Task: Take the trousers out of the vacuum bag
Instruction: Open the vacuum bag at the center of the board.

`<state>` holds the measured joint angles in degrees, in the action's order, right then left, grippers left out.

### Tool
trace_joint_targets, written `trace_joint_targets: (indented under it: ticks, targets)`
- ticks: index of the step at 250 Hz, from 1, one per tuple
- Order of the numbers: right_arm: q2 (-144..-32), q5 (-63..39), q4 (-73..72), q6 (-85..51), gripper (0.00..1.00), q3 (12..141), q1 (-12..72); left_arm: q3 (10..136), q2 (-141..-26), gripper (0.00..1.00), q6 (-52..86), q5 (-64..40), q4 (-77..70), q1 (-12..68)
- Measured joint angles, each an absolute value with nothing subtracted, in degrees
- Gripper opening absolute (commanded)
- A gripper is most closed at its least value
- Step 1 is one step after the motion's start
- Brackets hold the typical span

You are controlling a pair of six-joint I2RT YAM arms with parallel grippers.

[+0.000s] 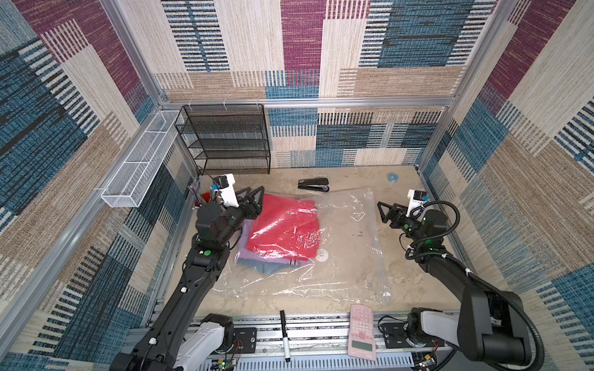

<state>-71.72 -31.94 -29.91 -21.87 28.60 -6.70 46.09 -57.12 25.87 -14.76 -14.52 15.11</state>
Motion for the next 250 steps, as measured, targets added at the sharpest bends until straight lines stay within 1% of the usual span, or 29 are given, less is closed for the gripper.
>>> trace_joint_targets:
  ticks: [22,43,72,122,157,195,213,224,229,238,250]
  targets:
    - [-75.11,-36.64,-30.24,-23.75,0.80,28.56,-6.94,47.27,-60.51,0.61,25.52,-15.64,-13.89,20.36]
    - [-77.60,-40.51,-31.53,-25.69,0.79,28.51,-7.09,47.68,-63.66,0.58,25.32,-15.18,-13.17,23.73]
    - [-79.44,-43.38,-32.84,-27.14,0.79,28.49,-7.09,48.18,-68.75,0.59,25.17,-14.92,-12.36,28.42]
    - [-79.61,-43.00,-31.99,-26.37,0.79,28.47,-7.09,49.58,-75.44,0.59,24.14,-14.92,-11.75,33.65]
    - [-80.20,-41.32,-29.54,-24.69,0.77,28.10,-7.09,51.20,-78.13,0.63,23.99,-15.44,-11.68,35.48]
    - [-80.66,-38.22,-27.00,-23.44,0.76,27.29,-7.09,52.86,-79.15,0.63,23.81,-16.84,-11.70,36.53]
    - [-81.36,-37.28,-26.37,-23.07,0.73,27.03,-7.09,53.30,-79.40,0.64,23.75,-17.21,-11.73,36.77]
    - [-81.97,-37.17,-26.02,-23.00,0.70,26.98,-7.09,53.56,-79.59,0.65,23.70,-17.72,-11.70,36.91]
    - [-82.35,-37.15,-25.87,-22.85,0.67,26.98,-7.09,53.65,-79.68,0.65,23.66,-18.17,-11.70,36.97]
    - [-83.05,-37.23,-25.85,-22.85,0.65,26.98,-7.09,53.82,-79.85,0.65,23.66,-18.39,-11.70,37.17]
    - [-84.09,-37.63,-25.87,-22.85,0.58,26.98,-7.09,54.13,-80.14,0.65,23.64,-18.61,-11.70,37.50]
